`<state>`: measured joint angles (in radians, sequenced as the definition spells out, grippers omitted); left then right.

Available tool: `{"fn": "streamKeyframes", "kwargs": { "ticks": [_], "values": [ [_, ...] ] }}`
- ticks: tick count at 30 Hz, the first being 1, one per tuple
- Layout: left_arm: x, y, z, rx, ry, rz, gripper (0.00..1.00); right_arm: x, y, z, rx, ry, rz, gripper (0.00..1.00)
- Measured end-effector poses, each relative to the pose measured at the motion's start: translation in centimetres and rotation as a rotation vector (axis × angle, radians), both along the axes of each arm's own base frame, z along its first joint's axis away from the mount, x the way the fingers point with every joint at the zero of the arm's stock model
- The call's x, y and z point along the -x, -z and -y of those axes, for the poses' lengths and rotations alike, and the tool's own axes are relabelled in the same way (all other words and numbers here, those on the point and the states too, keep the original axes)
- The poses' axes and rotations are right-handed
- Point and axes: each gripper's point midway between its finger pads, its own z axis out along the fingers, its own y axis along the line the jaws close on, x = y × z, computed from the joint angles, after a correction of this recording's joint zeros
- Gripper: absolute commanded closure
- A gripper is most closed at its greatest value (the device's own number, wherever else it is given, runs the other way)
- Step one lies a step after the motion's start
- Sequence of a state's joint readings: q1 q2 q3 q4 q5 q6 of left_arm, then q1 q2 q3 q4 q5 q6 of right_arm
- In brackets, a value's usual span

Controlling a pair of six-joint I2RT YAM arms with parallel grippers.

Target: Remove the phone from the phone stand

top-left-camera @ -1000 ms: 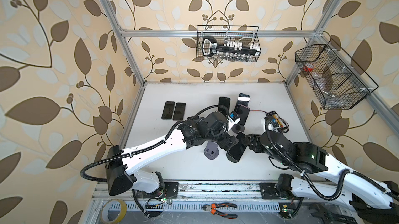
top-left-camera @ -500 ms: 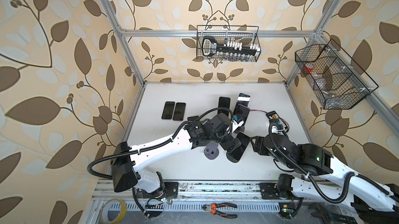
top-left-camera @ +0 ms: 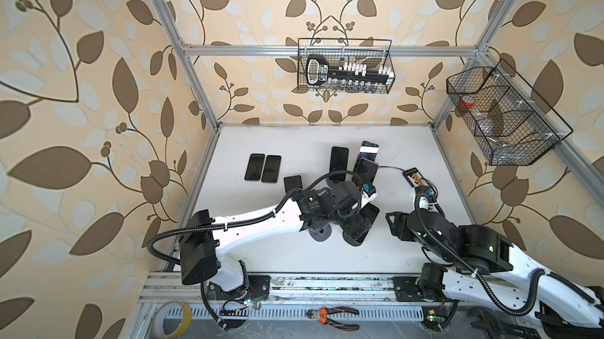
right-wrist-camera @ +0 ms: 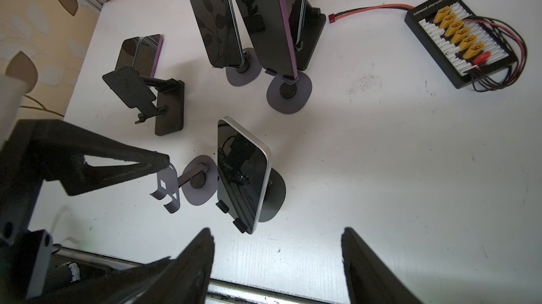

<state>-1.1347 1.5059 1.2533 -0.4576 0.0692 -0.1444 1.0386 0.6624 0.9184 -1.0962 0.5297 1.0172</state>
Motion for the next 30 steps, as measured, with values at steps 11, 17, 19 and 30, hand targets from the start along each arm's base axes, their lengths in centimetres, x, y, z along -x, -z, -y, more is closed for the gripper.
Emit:
{"fn": "streamKeyframes", "kwargs": {
  "ticks": [11,17,19,30],
  "values": [
    [1.2,1.7,1.0,-0.054,-0.021,0.035,0.09,0.3,0.8,0.6,0.006,-0.006,0.006,0.3],
    [1.1,1.8,1.1,-0.059,-0.061,0.053,0.08,0.2,0.7,0.4,0.006,-0.014,0.013,0.3],
    [0.8,1.9,1.0,-0.065,-0.075,0.057,0.07,0.1,0.6,0.3,0.004,-0.014,0.015,0.3],
    [0.4,3.1,1.0,-0.096,-0.114,0.064,0.05,0.3,2.1,0.7,0.02,-0.014,0.005,0.3]
  ]
}}
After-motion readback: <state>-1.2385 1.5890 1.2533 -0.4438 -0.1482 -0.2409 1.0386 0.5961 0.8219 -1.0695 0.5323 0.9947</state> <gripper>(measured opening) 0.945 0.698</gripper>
